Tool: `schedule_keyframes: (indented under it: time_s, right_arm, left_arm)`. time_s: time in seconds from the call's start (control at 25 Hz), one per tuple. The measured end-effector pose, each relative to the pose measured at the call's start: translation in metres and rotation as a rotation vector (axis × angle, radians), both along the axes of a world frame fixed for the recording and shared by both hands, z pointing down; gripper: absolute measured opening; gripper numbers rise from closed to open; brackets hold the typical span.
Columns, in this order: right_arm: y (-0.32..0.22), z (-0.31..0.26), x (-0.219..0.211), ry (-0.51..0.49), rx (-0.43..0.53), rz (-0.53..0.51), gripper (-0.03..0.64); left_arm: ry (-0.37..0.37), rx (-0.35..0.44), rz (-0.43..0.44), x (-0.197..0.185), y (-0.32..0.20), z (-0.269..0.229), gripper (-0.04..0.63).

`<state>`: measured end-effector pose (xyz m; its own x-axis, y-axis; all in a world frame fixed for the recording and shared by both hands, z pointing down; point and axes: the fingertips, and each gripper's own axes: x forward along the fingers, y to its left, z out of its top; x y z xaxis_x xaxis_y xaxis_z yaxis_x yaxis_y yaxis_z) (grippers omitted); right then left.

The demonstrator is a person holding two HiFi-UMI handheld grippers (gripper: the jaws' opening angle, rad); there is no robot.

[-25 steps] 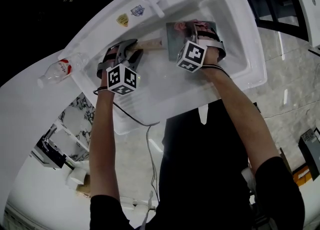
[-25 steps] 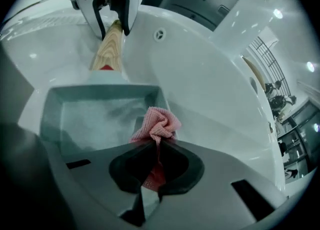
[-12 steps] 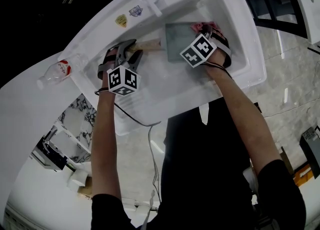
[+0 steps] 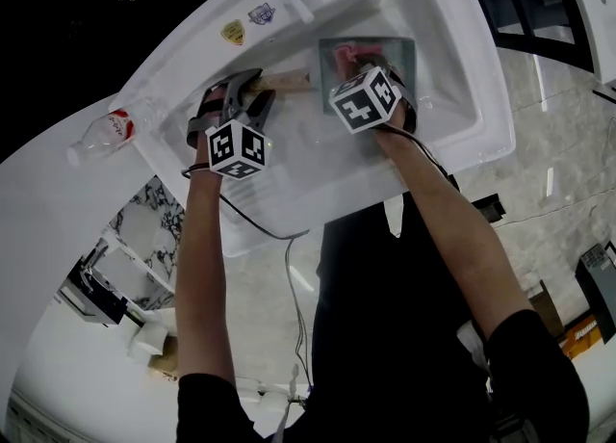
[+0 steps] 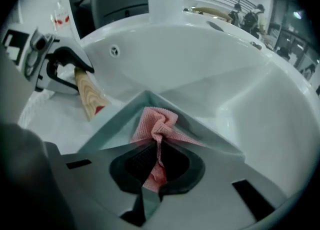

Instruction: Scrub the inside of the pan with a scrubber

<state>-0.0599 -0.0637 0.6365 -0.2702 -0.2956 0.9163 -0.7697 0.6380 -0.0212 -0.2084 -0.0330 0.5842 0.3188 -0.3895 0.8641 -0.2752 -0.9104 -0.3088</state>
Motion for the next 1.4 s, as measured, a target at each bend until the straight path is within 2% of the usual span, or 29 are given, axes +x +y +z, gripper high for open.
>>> schedule_keyframes:
  time_s: [0.12, 0.2, 0.28, 0.44, 0.56, 0.64, 0.84, 1.04, 1.12, 1.28, 1.4]
  right_arm:
    - [-0.003, -0.005, -0.025, -0.107, 0.019, -0.007, 0.026]
    - [0.002, -0.007, -0.039, -0.150, 0.024, -0.079, 0.026]
    - [0.012, -0.009, -0.049, -0.168, 0.009, -0.197, 0.026]
    - [0.036, -0.007, -0.045, -0.100, -0.018, -0.473, 0.026]
    - [0.041, -0.003, -0.024, 0.022, -0.025, -0.583, 0.026]
    - [0.038, 0.000, -0.007, 0.114, -0.019, -0.599, 0.026]
    - [0.031, 0.009, 0.040, 0.299, -0.062, -0.561, 0.026]
    - [0.034, 0.016, 0.079, 0.480, -0.114, -0.652, 0.026]
    - [0.043, 0.017, 0.081, 0.462, -0.165, -0.647, 0.026]
    - [0.066, 0.013, 0.064, 0.294, -0.321, -0.562, 0.026]
    - [0.072, 0.010, 0.043, 0.195, -0.353, -0.534, 0.026]
  left_arm:
    - [-0.006, 0.008, 0.000, 0.000, -0.001, 0.001, 0.176]
    - [-0.008, 0.012, 0.000, -0.001, -0.001, 0.001, 0.176]
    - [-0.010, 0.015, 0.001, -0.001, -0.001, 0.001, 0.176]
    - [-0.011, 0.019, 0.002, 0.000, 0.000, 0.001, 0.176]
    - [-0.017, 0.019, 0.002, 0.000, -0.001, 0.001, 0.176]
    - [-0.021, 0.022, 0.003, -0.001, -0.001, 0.001, 0.176]
    - [-0.021, 0.025, 0.003, 0.000, 0.000, 0.002, 0.177]
    - [-0.025, 0.028, 0.000, 0.000, -0.001, 0.002, 0.178]
    - [-0.027, 0.031, -0.003, 0.000, -0.001, 0.001, 0.178]
    - [-0.029, 0.031, -0.005, 0.000, -0.001, 0.001, 0.179]
    - [-0.028, 0.033, -0.006, 0.000, -0.001, 0.002, 0.179]
